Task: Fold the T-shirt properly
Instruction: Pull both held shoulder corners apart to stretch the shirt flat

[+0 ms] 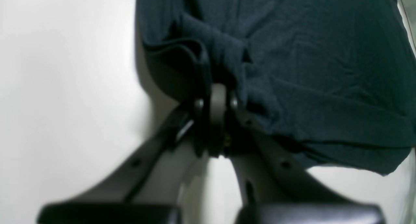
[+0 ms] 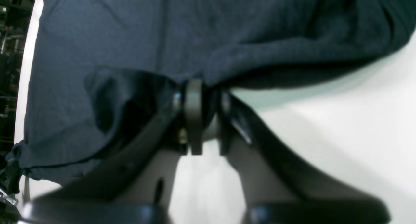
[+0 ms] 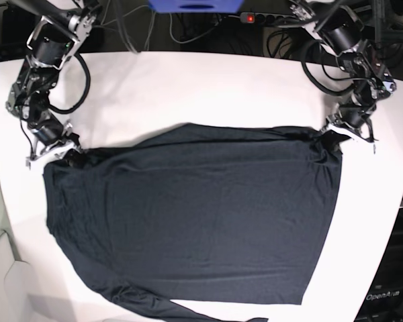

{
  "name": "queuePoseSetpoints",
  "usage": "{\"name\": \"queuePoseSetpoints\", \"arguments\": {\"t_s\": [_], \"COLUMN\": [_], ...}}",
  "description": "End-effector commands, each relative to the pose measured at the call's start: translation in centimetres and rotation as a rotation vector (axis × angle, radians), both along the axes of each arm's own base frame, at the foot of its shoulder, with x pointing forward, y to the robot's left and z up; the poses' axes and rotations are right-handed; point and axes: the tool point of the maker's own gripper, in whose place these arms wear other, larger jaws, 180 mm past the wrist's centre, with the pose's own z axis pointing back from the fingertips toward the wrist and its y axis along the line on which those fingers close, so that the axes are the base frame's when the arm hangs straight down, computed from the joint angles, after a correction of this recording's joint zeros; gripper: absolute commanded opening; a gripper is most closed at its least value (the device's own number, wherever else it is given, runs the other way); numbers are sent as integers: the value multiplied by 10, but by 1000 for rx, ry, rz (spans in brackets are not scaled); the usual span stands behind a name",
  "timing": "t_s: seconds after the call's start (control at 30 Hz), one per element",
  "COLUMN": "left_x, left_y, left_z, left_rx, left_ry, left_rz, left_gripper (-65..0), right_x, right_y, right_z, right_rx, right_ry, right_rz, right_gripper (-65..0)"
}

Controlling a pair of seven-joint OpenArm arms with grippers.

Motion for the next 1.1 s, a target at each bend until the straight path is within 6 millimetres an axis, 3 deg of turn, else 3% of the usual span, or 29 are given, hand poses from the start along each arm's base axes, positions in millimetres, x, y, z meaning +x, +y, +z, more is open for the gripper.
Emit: {"name": "queuePoseSetpoints", "arguments": {"t_s": [0.0, 0.23, 0.43, 0.7, 1.07], "left_x": [-31, -24, -17, -34, -54], "left_y": [0, 8, 19, 31, 39], "left_z": [-32, -24, -14, -9, 7], "left_rx": [52, 66, 61, 91, 126], "left_ry": [224, 240, 234, 232, 214], "left_rz": [-64, -81, -81, -67, -68], "left_gripper": [-650, -650, -650, -650, -650], "right_x": [2, -7, -16, -26, -42], "right_y": [-7, -21, -33, -27, -26], "right_z": [5, 3, 23, 41, 32], "right_rx": [-27, -54, -147, -211, -191], "right_ry": [0, 17, -21, -67, -45], "right_rz": [11, 4, 14, 31, 25], "right_gripper": [-631, -642, -643, -643, -643]}}
